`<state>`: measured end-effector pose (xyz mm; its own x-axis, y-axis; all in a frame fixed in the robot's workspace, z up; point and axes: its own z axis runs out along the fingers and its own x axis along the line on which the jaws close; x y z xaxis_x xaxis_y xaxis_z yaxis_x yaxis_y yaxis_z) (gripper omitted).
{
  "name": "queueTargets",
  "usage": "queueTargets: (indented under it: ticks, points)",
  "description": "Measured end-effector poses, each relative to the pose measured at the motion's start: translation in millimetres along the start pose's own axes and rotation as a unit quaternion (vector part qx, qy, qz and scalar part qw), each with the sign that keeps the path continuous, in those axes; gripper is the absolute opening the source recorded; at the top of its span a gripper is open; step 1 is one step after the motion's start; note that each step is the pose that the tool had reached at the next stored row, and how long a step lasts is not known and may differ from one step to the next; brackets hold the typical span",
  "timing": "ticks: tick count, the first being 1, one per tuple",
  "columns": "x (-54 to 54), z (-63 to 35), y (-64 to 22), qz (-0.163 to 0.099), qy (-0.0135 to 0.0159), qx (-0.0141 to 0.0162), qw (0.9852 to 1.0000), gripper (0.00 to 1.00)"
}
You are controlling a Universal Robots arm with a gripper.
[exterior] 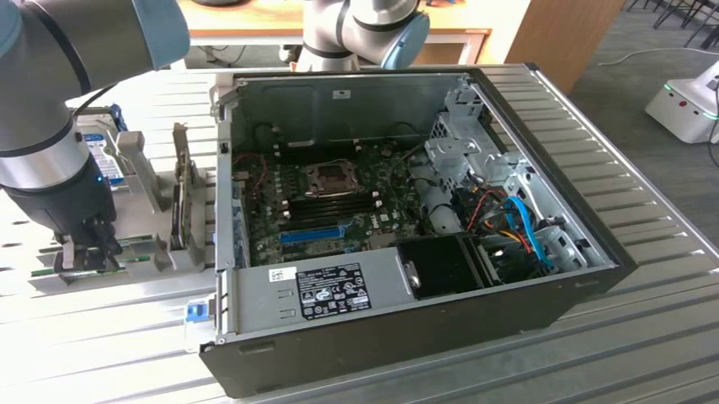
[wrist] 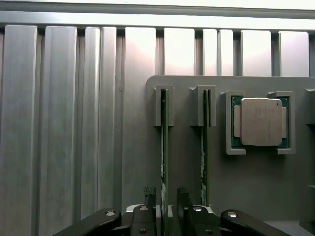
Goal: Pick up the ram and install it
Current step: 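Pick up the ram and move it above insertion slot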
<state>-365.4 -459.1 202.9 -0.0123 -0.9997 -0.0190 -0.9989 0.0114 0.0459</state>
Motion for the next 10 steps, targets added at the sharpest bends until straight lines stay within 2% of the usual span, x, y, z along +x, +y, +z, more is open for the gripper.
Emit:
queueTargets:
  ticks: [10]
  points:
    - [0.7, 2.0, 0.0, 0.000, 0.0001, -0.0001, 1.0000, 0.31]
